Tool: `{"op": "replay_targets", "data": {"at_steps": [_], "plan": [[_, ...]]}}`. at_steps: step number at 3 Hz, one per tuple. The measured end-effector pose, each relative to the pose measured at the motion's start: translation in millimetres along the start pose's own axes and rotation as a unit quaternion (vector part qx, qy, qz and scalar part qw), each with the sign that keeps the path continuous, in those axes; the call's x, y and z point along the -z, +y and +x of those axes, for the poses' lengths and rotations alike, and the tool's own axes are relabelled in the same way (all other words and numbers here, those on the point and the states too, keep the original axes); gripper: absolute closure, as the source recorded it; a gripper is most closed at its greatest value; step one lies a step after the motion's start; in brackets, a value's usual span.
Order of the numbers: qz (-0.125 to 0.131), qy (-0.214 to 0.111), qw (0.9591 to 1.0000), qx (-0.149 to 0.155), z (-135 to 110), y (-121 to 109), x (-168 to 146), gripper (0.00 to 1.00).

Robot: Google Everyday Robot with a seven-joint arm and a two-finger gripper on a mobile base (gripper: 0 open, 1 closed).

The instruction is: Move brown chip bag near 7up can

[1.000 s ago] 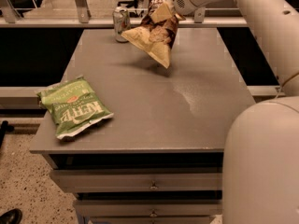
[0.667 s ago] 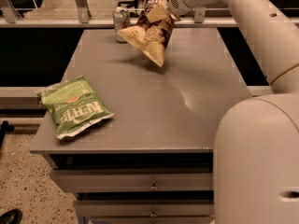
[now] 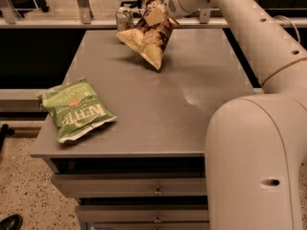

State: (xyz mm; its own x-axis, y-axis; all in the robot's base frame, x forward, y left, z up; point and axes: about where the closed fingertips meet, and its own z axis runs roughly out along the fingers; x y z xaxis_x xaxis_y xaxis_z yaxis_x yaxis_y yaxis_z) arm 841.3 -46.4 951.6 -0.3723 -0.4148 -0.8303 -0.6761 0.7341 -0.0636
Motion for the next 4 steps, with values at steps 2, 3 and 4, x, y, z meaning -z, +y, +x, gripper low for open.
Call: {"op": "replay_targets", "data": {"at_steps": [2,3,4], "plan": [[-0.002,0.010,0.9999,-0.010,11,0,-33,0.44],[-0.004,0.013,0.9998,-0.014,15,1,-42,0.20],[-0.007,0.014,0.9997,-0.017,17,3,-49,0.00]]}}
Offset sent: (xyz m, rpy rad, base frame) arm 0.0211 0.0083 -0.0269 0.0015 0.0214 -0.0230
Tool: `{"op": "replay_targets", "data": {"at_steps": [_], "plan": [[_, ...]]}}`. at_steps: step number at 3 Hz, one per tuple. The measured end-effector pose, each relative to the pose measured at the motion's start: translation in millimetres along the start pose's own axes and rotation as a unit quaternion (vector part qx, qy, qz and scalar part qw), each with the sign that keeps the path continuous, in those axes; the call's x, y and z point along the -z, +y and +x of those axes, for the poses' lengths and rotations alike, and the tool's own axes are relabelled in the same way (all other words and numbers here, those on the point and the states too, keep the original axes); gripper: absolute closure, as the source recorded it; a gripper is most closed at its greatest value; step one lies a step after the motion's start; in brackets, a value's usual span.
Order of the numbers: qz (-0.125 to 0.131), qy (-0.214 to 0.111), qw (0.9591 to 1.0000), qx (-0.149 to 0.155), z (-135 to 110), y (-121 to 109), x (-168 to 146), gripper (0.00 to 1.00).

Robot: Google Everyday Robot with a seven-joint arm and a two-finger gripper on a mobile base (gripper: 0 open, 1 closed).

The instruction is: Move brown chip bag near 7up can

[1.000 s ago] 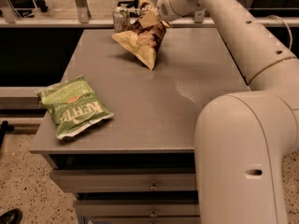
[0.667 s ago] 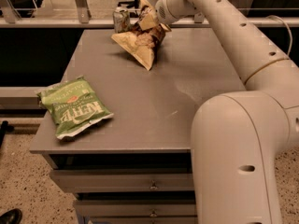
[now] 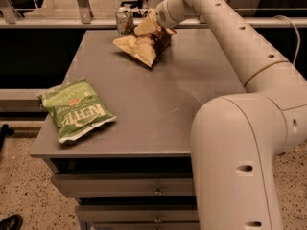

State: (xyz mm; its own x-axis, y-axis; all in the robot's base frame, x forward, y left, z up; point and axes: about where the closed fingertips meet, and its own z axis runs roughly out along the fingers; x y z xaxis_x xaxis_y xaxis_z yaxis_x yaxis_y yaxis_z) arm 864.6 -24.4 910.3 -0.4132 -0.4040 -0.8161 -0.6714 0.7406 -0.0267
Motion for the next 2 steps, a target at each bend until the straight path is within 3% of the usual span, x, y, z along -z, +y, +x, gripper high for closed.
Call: {"op": "replay_targets", "data": {"at_steps": [2], "plan": [[-0.012,-0.024,0.9996,0.004,-11,0,19,0.00]]}}
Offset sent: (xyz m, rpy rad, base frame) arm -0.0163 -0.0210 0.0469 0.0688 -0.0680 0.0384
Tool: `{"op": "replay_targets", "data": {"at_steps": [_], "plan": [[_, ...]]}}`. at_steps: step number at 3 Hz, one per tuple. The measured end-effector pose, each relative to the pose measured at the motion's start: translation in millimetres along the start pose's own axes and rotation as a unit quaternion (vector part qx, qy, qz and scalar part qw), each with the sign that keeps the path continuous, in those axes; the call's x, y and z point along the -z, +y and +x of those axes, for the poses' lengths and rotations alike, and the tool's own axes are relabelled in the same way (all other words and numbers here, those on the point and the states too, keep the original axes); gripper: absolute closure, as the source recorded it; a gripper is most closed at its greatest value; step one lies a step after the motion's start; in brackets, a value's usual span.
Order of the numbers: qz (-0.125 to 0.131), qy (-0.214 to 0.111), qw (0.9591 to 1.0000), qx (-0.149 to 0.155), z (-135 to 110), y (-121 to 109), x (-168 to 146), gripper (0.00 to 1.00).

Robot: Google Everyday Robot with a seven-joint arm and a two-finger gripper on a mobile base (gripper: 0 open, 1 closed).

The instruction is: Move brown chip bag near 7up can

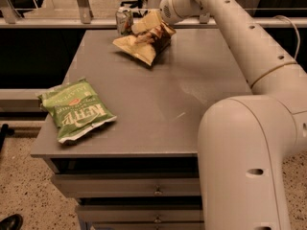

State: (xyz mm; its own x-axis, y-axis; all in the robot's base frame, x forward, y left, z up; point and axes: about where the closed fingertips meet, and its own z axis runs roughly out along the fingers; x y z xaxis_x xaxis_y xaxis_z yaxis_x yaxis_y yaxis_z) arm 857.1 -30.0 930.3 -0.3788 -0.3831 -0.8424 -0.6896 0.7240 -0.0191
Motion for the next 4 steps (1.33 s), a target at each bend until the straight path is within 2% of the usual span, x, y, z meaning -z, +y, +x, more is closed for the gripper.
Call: {"op": "replay_targets", "data": {"at_steps": [1,2,4], "plan": [[0.001,-0.015,0.9998,0.015,2,-11,52,0.00],[0.000,-0.027,0.9990,0.035,18,-32,121,0.00],[0.017,-0.028,0.9934,0.110,72,-70,252,0.00]]}}
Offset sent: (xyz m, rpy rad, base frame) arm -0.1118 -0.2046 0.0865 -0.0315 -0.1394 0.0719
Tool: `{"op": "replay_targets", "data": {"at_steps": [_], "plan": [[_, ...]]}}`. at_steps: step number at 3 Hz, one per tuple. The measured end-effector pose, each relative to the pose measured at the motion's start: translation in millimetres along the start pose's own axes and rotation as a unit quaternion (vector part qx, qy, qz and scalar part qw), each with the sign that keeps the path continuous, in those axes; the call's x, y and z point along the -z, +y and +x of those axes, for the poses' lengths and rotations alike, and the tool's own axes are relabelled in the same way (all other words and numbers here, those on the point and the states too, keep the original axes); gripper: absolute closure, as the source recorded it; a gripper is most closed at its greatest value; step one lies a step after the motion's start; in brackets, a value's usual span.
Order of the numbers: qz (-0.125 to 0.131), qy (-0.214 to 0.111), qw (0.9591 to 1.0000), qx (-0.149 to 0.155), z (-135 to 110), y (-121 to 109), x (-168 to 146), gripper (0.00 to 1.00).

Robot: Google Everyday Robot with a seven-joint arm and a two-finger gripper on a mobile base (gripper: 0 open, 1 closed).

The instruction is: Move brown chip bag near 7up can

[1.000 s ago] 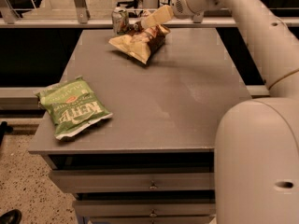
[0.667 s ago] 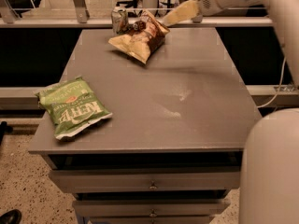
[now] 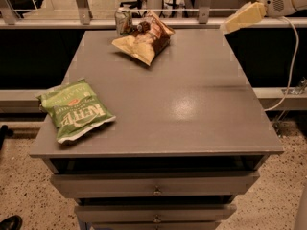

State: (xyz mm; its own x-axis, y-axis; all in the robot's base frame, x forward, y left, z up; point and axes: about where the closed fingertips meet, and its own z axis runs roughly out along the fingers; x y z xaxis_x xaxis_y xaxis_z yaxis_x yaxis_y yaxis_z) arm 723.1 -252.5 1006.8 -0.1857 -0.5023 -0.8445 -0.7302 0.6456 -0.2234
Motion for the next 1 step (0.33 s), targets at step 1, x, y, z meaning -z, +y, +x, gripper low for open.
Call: {"op": "replay_targets", "data": {"at_steps": [1], "plan": [[0.000,0.000,1.0000,0.001,0.2,-0.1,-0.3,0.00]]}}
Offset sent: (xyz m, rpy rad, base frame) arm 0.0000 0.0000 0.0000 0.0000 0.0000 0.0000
